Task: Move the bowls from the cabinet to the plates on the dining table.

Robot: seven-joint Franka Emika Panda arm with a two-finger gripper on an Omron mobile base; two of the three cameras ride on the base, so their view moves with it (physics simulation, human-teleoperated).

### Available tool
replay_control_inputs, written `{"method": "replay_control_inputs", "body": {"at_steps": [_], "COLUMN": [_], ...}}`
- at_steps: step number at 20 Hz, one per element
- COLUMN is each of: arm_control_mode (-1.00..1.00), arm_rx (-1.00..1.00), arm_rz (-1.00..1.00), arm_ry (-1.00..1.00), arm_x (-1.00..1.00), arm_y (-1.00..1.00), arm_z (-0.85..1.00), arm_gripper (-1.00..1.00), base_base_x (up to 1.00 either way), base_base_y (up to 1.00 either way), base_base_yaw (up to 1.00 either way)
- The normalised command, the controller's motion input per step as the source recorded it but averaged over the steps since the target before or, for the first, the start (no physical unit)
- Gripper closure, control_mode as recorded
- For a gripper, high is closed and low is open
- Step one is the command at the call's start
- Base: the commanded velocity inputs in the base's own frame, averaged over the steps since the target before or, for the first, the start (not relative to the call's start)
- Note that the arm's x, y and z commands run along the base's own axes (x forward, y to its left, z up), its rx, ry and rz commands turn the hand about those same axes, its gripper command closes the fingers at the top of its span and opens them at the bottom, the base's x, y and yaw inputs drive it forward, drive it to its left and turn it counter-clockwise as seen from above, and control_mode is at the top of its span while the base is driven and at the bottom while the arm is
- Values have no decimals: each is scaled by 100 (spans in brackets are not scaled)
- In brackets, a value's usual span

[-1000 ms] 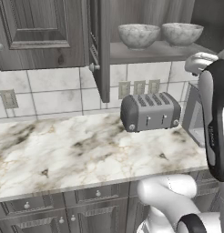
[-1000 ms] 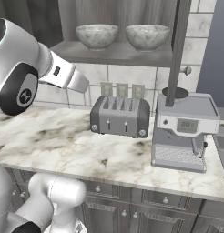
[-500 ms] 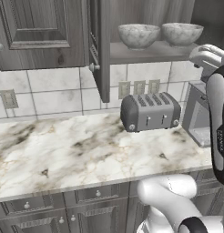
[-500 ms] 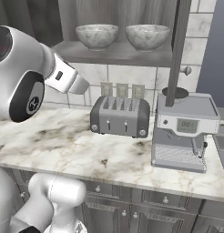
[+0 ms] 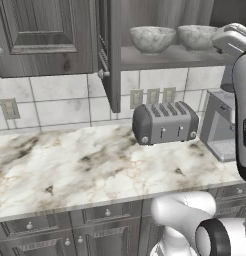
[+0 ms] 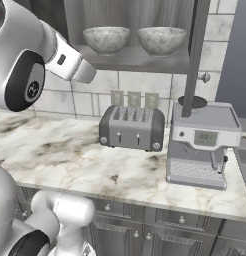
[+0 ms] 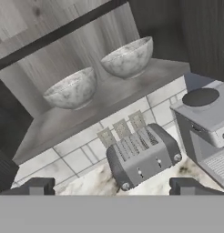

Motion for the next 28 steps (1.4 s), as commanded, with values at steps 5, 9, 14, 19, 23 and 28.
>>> {"method": "replay_control_inputs", "body": {"at_steps": [5,9,14,19,23,28], "arm_control_mode": [-100,-100,-100,-100,-100,-100], "arm_rx": [21,10,6,9,4,4], "arm_rz": [0,0,0,0,0,-3], "arm_ry": [0,0,0,0,0,0], "arm_x": [3,6,0,0,7,11], "arm_y": [0,0,6,5,8,15], "arm_z": [-16,-48,8,29,1,0], "arm_gripper": [-100,-100,-100,-100,-100,-100], "base_base_x": [0,0,0,0,0,0], "base_base_y": [0,0,0,0,0,0], "base_base_yaw": [0,0,0,0,0,0]}}
